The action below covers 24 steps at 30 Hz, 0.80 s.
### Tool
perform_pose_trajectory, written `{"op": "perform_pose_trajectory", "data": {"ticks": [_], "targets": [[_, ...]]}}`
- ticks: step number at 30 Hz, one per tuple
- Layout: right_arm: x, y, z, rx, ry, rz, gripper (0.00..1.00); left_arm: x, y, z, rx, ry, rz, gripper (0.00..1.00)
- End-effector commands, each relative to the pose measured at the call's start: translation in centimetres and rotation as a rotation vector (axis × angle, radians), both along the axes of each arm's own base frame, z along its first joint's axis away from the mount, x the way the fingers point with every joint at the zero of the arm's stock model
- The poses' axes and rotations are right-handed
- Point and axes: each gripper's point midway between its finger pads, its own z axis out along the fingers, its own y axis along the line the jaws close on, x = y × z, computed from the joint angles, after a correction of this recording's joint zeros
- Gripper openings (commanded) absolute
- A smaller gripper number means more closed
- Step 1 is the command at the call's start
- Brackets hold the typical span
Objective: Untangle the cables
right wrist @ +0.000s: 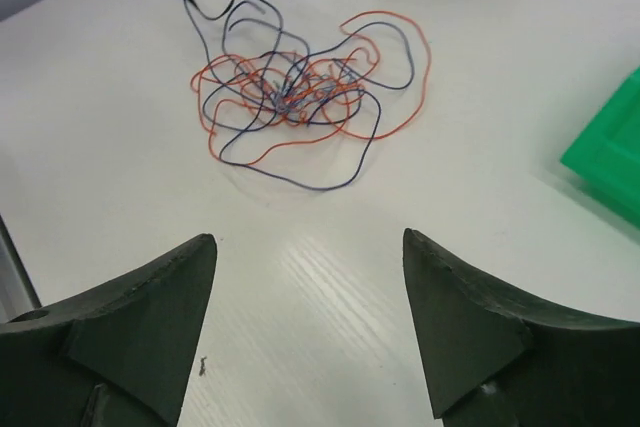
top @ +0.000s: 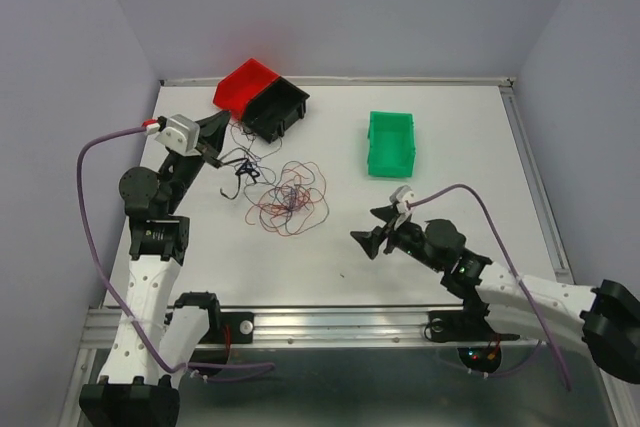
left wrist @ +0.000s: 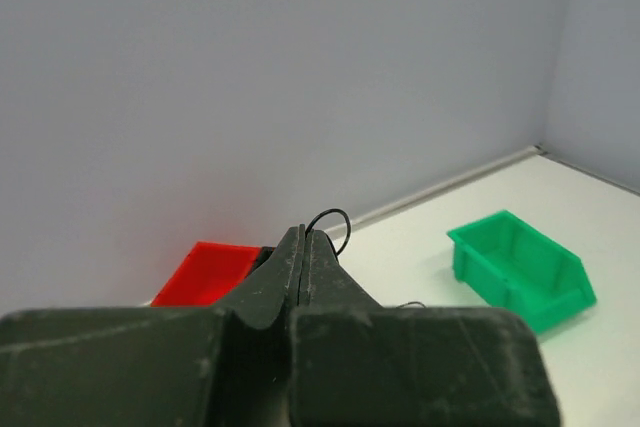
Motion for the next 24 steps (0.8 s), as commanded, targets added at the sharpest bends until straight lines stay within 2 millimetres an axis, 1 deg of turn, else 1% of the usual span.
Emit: {"op": "perform_pose_trajectory", "data": {"ticks": [1,2,3,4,6,7,8,9,11,12,13,15,16,17,18,19,20,21,22,23,24], "targets": [[-0.5,4.2,3.1,0.041,-0.087,0.177,0.82,-3.2,-3.5,1.8,0.097,-0.119,-0.221,0.0],[-0.2,4.9,3.6,0.047,-0.099,0.193,0.82,-3.6,-3.7,1.8,0.105,-0.126,-0.232,0.0],[0.2,5.8,3.3,0.04,-0.101,0.206,0.82,-4.0,-4.1,1.8,0.117,-0.133,-0.26,0.0],[0.0,6.7,3.1,0.031,-0.107,0.249,0.82,-4.2,-4.3,1.8,0.125,-0.137,-0.275,0.0],[0.6,8.2,5.2,0.067,-0.165,0.279,0.82,-5.0,-4.8,1.8,0.12,-0.132,-0.313,0.0],[0.8,8.8,5.1,0.064,-0.176,0.293,0.82,-5.2,-5.0,1.8,0.124,-0.133,-0.327,0.0],[0.9,9.9,4.0,0.048,-0.165,0.329,0.82,-5.6,-5.1,1.8,0.127,-0.14,-0.335,0.0],[1.5,10.8,5.4,0.075,-0.202,0.337,0.82,-5.8,-5.3,1.8,0.129,-0.138,-0.351,0.0],[2.4,12.2,5.7,0.08,-0.211,0.344,0.84,-6.4,-5.6,1.8,0.138,-0.144,-0.373,0.0],[3.5,13.5,5.6,0.083,-0.212,0.341,0.86,-6.8,-5.8,1.9,0.141,-0.148,-0.389,0.0],[4.0,14.1,5.7,0.09,-0.218,0.342,0.86,-7.0,-5.9,1.9,0.142,-0.149,-0.395,0.0],[4.7,15.5,5.1,0.102,-0.23,0.355,0.87,-7.3,-6.0,1.9,0.146,-0.153,-0.408,0.0],[4.8,16.3,5.6,0.117,-0.252,0.379,0.87,-7.5,-6.1,1.9,0.146,-0.155,-0.415,0.0],[5.1,16.8,5.7,0.127,-0.256,0.388,0.87,-7.7,-6.2,1.9,0.149,-0.158,-0.42,0.0],[5.3,17.7,4.4,0.121,-0.242,0.406,0.87,-7.8,-6.3,1.9,0.152,-0.159,-0.429,0.0],[5.6,18.2,4.2,0.123,-0.238,0.416,0.87,-7.9,-6.4,1.9,0.152,-0.16,-0.436,0.0],[6.3,19.0,5.1,0.142,-0.251,0.407,0.86,-8.0,-6.5,1.9,0.152,-0.158,-0.441,0.0],[6.8,19.4,4.6,0.148,-0.232,0.398,0.84,-7.9,-6.4,1.9,0.15,-0.158,-0.439,0.0],[7.2,19.8,3.4,0.134,-0.215,0.395,0.76,-7.9,-6.4,2.0,0.146,-0.159,-0.432,0.0],[7.8,19.9,3.2,0.136,-0.215,0.377,0.65,-7.9,-6.3,2.1,0.14,-0.161,-0.423,0.0],[7.9,20.0,3.0,0.145,-0.206,0.367,0.51,-7.7,-6.0,2.2,0.132,-0.162,-0.406,0.0]]}}
